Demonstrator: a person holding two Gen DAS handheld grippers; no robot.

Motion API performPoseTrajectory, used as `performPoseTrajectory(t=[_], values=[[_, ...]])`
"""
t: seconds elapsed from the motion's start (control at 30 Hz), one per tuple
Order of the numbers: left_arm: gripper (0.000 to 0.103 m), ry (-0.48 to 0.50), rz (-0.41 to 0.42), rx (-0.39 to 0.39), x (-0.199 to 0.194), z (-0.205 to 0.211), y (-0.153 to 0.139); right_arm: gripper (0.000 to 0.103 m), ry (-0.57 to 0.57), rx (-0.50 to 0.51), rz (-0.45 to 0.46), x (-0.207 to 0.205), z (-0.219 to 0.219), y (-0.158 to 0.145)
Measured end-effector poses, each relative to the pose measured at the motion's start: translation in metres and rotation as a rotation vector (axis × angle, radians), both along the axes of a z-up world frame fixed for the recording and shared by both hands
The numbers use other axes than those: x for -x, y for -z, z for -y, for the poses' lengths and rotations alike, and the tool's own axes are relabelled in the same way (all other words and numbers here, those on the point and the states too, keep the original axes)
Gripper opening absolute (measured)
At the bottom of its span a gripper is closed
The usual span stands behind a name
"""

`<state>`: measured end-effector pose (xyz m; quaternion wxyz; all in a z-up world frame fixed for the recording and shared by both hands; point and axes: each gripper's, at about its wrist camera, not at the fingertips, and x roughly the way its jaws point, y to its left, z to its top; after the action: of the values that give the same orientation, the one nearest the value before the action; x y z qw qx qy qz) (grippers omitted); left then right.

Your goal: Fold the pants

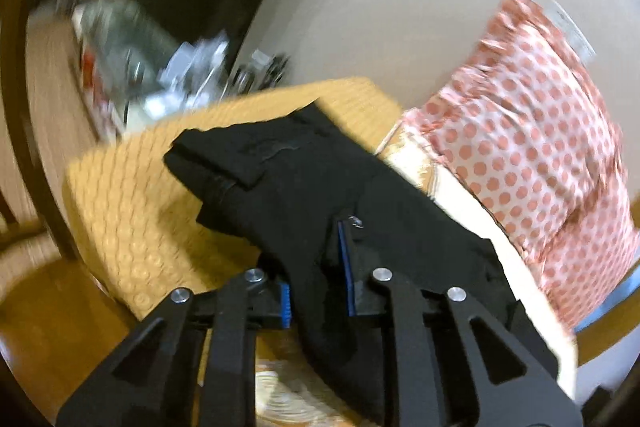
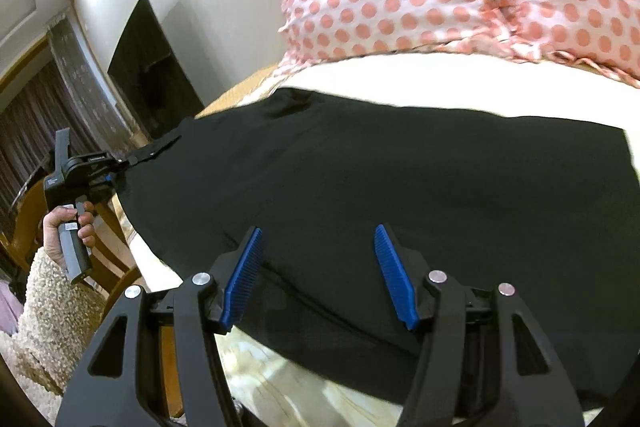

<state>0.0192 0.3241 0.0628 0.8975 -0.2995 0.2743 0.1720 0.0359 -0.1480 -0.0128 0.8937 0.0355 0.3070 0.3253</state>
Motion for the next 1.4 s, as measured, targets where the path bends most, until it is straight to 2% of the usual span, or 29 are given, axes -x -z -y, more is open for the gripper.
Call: performPoseTrajectory(t=[0.13, 0.23, 0.27, 0.37, 0.43, 0.5, 0.57, 0.63, 0.7, 0.77, 0.8, 0.83, 0.9, 0.97, 1.1, 1.17, 1.23, 1.27, 1.33, 1.37, 1.4], values=[[0.016, 0.076, 0.026, -0.172, -0.017, 0.049, -0.045, 0.064, 0.066, -0.049, 0.023, 0.008, 0.037, -0.008], [0.015, 0.189, 0.049, -0.332, -0.036, 0.112, -0.078, 0.065, 0.13, -0.077, 0.037, 0.014, 0.067, -0.012], [0.015, 0.247, 0.063, -0.393, -0.044, 0.144, -0.09, 0.065, 0.151, -0.084, 0.039, 0.015, 0.078, -0.014], [0.015, 0.396, 0.113, -0.499, -0.055, 0.218, -0.109, 0.065, 0.228, -0.109, 0.04, 0.019, 0.111, -0.015], [0.016, 0.534, 0.161, -0.56, -0.058, 0.278, -0.115, 0.065, 0.284, -0.128, 0.039, 0.023, 0.134, -0.015], [0.016, 0.698, 0.201, -0.608, -0.053, 0.342, -0.108, 0.065, 0.332, -0.136, 0.047, 0.029, 0.153, -0.017], [0.016, 0.843, 0.206, -0.643, -0.044, 0.393, -0.088, 0.065, 0.387, -0.137, 0.06, 0.036, 0.172, -0.019], [0.016, 1.006, 0.16, -0.69, -0.032, 0.442, -0.051, 0.065, 0.442, -0.133, 0.066, 0.042, 0.19, -0.017], [0.016, 1.138, 0.08, -0.723, -0.021, 0.472, -0.011, 0.065, 0.488, -0.139, 0.058, 0.045, 0.206, -0.015], [0.016, 1.177, 0.016, -0.719, -0.017, 0.479, 0.018, 0.065, 0.519, -0.143, 0.048, 0.045, 0.218, -0.012], [0.016, 1.166, 0.026, -0.733, -0.015, 0.478, 0.02, 0.065, 0.527, -0.143, 0.046, 0.046, 0.221, -0.011], [0.016, 1.158, 0.034, -0.727, -0.015, 0.475, 0.018, 0.065, 0.538, -0.144, 0.045, 0.046, 0.225, -0.01], [0.016, 1.131, 0.049, -0.667, -0.017, 0.466, 0.006, 0.065, 0.548, -0.149, 0.045, 0.045, 0.229, -0.01], [0.016, 1.11, 0.066, -0.653, -0.016, 0.462, -0.002, 0.065, 0.55, -0.157, 0.052, 0.045, 0.23, -0.012], [0.018, 1.139, 0.009, -0.665, -0.007, 0.473, 0.018, 0.065, 0.563, -0.159, 0.083, 0.044, 0.227, -0.02], [0.018, 1.134, 0.019, -0.647, -0.005, 0.469, 0.02, 0.065, 0.577, -0.156, 0.101, 0.047, 0.228, -0.026], [0.017, 1.129, 0.034, -0.568, -0.006, 0.455, 0.014, 0.065, 0.585, -0.15, 0.119, 0.05, 0.229, -0.032], [0.017, 1.123, 0.039, -0.49, -0.008, 0.442, 0.01, 0.065, 0.588, -0.146, 0.128, 0.051, 0.229, -0.034], [0.018, 1.145, 0.039, -0.395, -0.011, 0.425, 0.005, 0.065, 0.591, -0.139, 0.152, 0.053, 0.228, -0.041], [0.028, 1.15, 0.05, -0.334, -0.009, 0.411, 0.001, 0.065, 0.592, -0.136, 0.164, 0.054, 0.227, -0.044], [0.047, 1.141, 0.068, -0.291, -0.007, 0.4, -0.003, 0.065, 0.593, -0.14, 0.19, 0.056, 0.225, -0.049]])
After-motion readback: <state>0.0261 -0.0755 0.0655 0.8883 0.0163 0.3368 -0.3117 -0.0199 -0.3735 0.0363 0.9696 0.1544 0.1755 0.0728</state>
